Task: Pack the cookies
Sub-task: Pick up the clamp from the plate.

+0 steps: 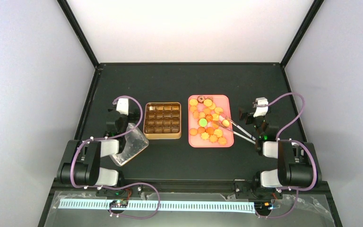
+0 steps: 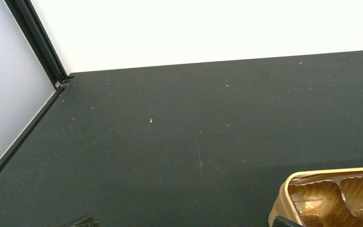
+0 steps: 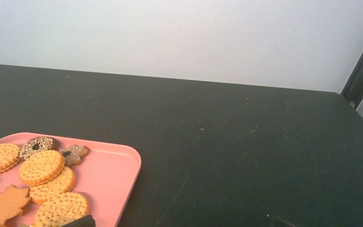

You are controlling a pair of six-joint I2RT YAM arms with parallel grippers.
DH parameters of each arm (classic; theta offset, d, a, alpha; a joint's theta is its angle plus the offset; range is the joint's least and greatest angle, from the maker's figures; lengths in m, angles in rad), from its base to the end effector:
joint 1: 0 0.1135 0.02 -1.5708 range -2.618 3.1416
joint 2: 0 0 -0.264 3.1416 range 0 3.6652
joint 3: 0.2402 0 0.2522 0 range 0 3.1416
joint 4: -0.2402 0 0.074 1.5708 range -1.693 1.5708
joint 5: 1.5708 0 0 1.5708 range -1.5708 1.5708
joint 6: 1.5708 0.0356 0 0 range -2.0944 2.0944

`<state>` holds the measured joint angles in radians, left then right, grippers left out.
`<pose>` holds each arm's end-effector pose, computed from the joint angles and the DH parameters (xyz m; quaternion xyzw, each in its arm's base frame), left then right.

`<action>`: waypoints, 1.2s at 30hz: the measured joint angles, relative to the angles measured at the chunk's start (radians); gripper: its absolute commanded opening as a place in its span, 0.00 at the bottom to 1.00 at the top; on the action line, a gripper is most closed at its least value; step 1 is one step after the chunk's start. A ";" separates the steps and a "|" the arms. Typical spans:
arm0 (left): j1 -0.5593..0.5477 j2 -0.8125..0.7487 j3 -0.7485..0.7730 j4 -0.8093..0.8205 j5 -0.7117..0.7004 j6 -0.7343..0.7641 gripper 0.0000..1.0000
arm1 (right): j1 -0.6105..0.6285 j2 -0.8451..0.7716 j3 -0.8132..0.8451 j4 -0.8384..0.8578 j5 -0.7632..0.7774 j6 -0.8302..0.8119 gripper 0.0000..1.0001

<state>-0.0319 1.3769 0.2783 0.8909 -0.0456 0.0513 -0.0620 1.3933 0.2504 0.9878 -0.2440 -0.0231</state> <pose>0.2411 -0.0061 0.1591 0.0179 0.7763 0.0238 0.6296 0.2369 -0.0061 0.1586 -0.0644 0.7555 0.0649 0.6487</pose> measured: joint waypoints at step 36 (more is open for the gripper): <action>0.029 0.147 0.980 -1.484 0.421 0.302 0.99 | 0.174 -0.211 0.458 -1.365 0.248 0.269 0.80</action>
<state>-0.0032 1.5242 1.2579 -0.5926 0.3756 0.3534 0.1123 1.1824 0.7082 -0.3767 0.0044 0.2462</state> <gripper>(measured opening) 0.988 0.832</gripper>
